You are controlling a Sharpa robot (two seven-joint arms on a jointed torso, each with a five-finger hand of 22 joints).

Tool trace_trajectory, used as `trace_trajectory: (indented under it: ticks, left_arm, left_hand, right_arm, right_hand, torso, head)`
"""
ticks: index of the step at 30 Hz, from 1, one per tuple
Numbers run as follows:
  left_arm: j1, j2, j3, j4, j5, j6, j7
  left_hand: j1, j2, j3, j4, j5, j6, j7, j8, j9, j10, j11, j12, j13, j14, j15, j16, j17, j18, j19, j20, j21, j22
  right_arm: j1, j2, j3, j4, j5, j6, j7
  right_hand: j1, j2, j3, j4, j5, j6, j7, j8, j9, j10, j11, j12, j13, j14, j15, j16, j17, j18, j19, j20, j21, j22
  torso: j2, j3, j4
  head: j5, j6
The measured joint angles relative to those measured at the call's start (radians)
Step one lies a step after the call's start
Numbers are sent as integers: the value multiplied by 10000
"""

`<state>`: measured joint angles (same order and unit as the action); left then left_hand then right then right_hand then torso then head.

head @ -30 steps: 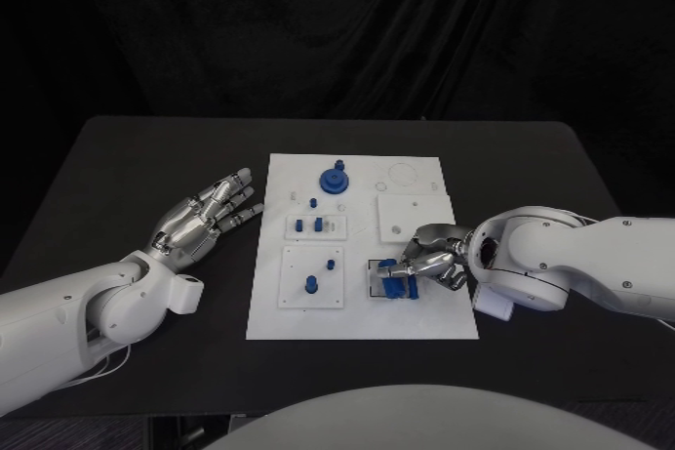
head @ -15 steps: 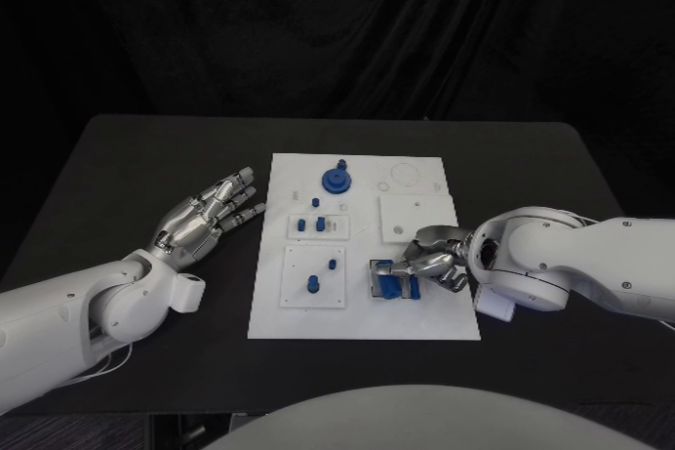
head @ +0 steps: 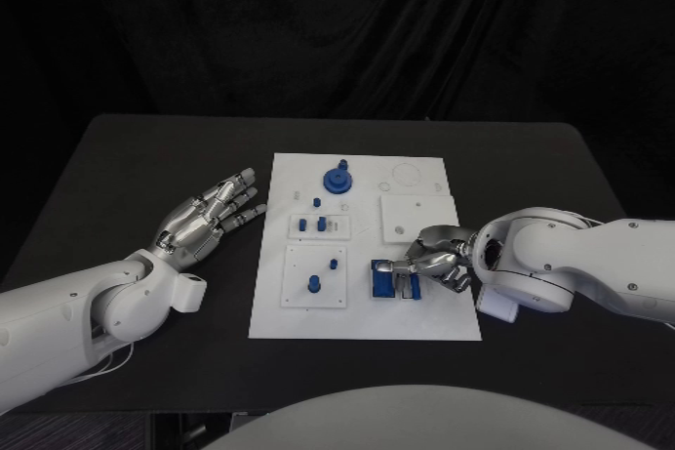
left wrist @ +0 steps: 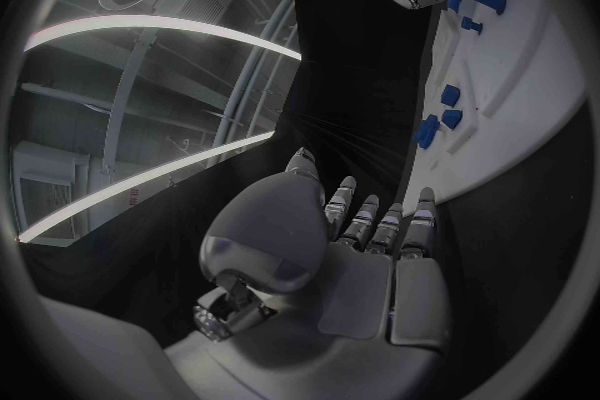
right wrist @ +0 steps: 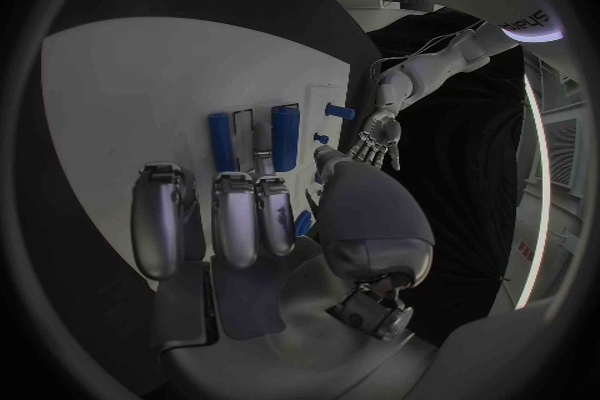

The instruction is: Assemble the parts on the task board

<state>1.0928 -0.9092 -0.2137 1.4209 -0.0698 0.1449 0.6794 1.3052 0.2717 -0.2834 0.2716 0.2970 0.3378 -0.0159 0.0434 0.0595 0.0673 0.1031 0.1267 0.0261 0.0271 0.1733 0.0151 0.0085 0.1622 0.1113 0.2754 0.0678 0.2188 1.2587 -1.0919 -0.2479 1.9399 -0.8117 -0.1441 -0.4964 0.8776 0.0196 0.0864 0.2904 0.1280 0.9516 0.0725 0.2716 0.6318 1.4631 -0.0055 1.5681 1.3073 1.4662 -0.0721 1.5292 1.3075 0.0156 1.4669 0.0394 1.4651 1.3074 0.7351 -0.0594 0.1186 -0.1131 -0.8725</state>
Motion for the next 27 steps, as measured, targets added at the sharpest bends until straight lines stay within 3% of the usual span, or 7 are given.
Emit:
trace_trajectory:
  ticks: [4,9,13,15,17,23,27]
  left_arm:
    - [-10,0,0,-4,0,5,-3]
    - [-16,0,0,-7,0,9,-5]
    - [-22,-1,0,-7,0,13,-6]
    - [-27,-1,0,-7,0,15,-7]
    - [-31,-3,0,-7,0,18,-7]
    - [-40,-21,0,0,0,20,-8]
    - [-45,-33,0,3,0,20,-10]
  left_hand:
    - [0,0,0,0,0,0,0,0,0,0,0,0,0,0,0,0,0,0,0,0,0,0]
    - [40,40,0,0,0,0,0,0,-1,0,0,0,0,0,0,0,0,0,0,0,0,1]
    - [40,40,0,0,0,0,0,0,-1,0,0,0,0,0,0,0,0,0,0,0,0,1]
    - [40,40,0,0,0,0,0,0,-1,0,0,0,0,0,0,0,0,0,0,0,40,1]
    - [40,40,0,0,0,0,0,0,-1,0,0,0,0,0,0,0,0,0,0,0,40,1]
    - [40,40,28,-28,0,0,0,0,-1,0,0,0,0,0,0,0,0,0,0,0,40,1]
    - [40,40,27,-27,-1,0,0,0,-1,0,0,0,0,0,0,0,0,0,0,0,40,2]
  right_arm:
    - [0,-68,0,43,1,-70,51]
    - [0,-159,0,109,-33,-110,127]
    - [0,-244,0,194,-182,-92,190]
    - [0,-328,-1,256,-305,-90,243]
    - [0,-428,-2,315,-462,-93,293]
    - [0,-918,-2,523,-1296,-141,370]
    - [0,-1209,-7,618,-1888,-164,361]
  right_hand:
    - [-92,13,-135,5,-165,0,0,67,2,0,0,0,0,0,0,0,0,0,0,0,-30,0]
    - [634,18,-335,-378,351,93,-93,656,351,4,-4,0,0,0,-1,0,0,0,0,0,-30,0]
    - [1386,48,-704,-674,416,-398,-316,2178,1723,37,-179,0,0,-10,-153,0,0,2,3,-112,-30,0]
    - [1598,98,-815,-759,416,-678,-333,2603,2135,37,-179,0,5,-10,-153,0,0,2,3,-112,-30,0]
    - [1880,117,-887,-872,507,-884,-336,2784,2313,37,-179,0,8,-10,-152,0,0,1,2,-112,-30,0]
    - [2231,300,-810,-975,2683,-1078,-327,2801,2247,37,-179,0,7,-10,-153,0,0,1,2,-112,-30,0]
    - [2312,330,-722,-947,3401,-1078,-327,2727,2132,36,-178,0,6,-10,-152,0,0,1,2,-111,-30,0]
  torso:
    - [0,5,-3]
    - [-1,11,-6]
    - [-1,12,-6]
    - [-1,12,-6]
    - [-3,12,-6]
    - [-7,11,-5]
    - [-7,6,-3]
  head:
    - [19,0]
    - [35,0]
    - [38,0]
    - [33,0]
    - [31,0]
    - [12,0]
    - [-6,0]
